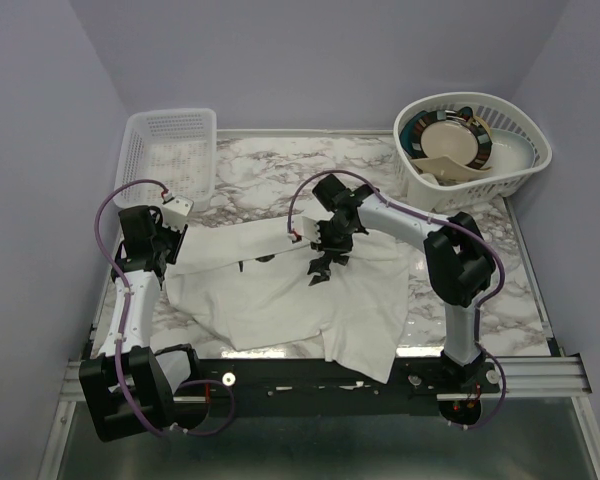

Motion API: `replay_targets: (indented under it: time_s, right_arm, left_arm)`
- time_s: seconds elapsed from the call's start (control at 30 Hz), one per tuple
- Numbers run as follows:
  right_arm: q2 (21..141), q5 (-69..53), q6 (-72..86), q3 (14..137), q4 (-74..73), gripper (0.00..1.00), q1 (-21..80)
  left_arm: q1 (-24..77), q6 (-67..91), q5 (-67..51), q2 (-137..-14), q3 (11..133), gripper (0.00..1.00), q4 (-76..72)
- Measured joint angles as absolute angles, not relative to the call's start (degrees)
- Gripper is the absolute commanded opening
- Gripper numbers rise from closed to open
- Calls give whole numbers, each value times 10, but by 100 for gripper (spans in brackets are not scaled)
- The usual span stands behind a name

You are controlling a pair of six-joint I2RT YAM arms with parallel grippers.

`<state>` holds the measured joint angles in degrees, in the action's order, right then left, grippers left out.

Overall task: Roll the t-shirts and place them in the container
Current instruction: Fold the T-shirt at the center of the board.

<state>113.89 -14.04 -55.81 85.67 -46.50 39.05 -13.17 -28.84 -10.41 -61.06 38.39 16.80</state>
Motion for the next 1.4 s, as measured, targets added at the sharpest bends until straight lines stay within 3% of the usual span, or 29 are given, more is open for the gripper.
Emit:
replay_targets:
  time_s: [0.37, 0.5, 0.6, 0.8, 1.0, 1.17, 1.4]
  right_arm:
    - [1139, -182, -484, 905, -501, 18, 390]
    - [1139, -187, -466, 905, -514, 42, 390]
    - [1138, -188, -453, 902, -521, 48, 390]
    - [1086, -185, -442, 857, -521, 48, 368]
    - [1001, -152, -491, 784, -500, 44, 275]
    - [1002, -115, -542, 716, -481, 43, 225]
    - [1030, -99, -570, 711, -465, 43, 203]
  left_arm:
    - [-133, -288, -111, -611, 384, 44, 168]
    - [-134, -288, -112, -611, 384, 44, 168]
    - [-134, -288, -112, -611, 384, 44, 166]
    - [-134, -288, -112, -611, 384, 44, 164]
    - [-134, -288, -113, -619, 384, 44, 164]
    - [-134, -293, -112, -626, 386, 44, 169]
    - [-134, -305, -111, -639, 389, 44, 182]
